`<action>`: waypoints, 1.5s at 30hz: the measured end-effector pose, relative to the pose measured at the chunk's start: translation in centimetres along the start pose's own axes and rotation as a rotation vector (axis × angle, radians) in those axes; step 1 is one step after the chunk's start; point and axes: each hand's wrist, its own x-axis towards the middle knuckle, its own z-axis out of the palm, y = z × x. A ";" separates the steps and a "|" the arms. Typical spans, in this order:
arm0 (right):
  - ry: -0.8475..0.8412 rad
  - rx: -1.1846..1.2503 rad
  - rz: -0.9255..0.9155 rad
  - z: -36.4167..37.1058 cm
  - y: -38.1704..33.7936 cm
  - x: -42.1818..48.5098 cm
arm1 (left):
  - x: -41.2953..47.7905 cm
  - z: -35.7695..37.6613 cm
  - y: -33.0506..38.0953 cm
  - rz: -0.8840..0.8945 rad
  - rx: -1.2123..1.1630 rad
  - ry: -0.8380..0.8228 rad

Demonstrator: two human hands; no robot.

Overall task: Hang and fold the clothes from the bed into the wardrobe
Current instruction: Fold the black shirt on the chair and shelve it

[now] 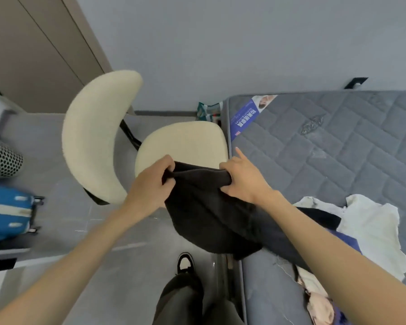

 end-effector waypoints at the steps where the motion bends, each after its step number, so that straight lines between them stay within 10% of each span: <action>1: 0.047 0.007 -0.010 -1.2 -1.0 1.0 | 0.5 -1.3 -0.1 -0.022 -0.012 0.014; 12: 0.209 0.013 -0.179 -14.3 -10.3 7.9 | 5.2 -15.9 5.1 0.177 0.335 0.129; 30: -0.133 0.055 0.145 -13.2 -10.1 8.6 | 1.9 -22.3 6.3 0.176 0.238 0.783; 36: 0.171 0.215 0.285 -17.3 -11.0 9.7 | 1.7 -23.8 4.4 0.030 0.297 0.682; 45: 0.173 -0.121 0.292 -19.9 -11.0 8.6 | 2.4 -22.8 4.8 -0.154 0.685 0.518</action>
